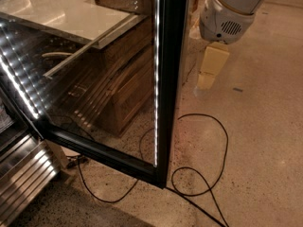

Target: Close right fridge door

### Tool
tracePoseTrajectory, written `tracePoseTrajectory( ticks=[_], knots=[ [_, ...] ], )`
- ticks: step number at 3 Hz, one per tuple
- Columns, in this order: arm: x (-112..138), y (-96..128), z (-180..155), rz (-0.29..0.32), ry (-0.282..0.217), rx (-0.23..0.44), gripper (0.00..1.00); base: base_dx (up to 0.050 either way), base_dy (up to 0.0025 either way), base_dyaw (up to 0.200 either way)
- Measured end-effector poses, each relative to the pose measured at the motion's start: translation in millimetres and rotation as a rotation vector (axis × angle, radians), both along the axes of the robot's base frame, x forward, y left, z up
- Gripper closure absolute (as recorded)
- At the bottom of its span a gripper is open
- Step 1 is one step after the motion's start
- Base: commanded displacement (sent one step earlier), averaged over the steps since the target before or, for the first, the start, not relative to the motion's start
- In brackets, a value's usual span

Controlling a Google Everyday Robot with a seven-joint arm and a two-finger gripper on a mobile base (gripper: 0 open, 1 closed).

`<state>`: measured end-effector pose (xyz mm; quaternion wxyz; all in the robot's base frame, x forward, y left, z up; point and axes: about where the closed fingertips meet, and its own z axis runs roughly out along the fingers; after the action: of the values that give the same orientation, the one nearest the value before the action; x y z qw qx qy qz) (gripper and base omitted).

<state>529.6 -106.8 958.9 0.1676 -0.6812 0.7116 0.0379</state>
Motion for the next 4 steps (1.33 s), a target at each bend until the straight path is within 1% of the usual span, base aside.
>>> tracePoseTrajectory(
  ticks=[1, 2, 3, 4],
  knots=[
    [0.0, 0.0, 0.0, 0.000, 0.000, 0.000, 0.19, 0.000, 0.00000, 0.000],
    [0.0, 0.0, 0.0, 0.000, 0.000, 0.000, 0.43, 0.000, 0.00000, 0.000],
    [0.0, 0.0, 0.0, 0.000, 0.000, 0.000, 0.74, 0.000, 0.00000, 0.000],
    [0.0, 0.0, 0.0, 0.000, 0.000, 0.000, 0.96, 0.000, 0.00000, 0.000]
  ],
)
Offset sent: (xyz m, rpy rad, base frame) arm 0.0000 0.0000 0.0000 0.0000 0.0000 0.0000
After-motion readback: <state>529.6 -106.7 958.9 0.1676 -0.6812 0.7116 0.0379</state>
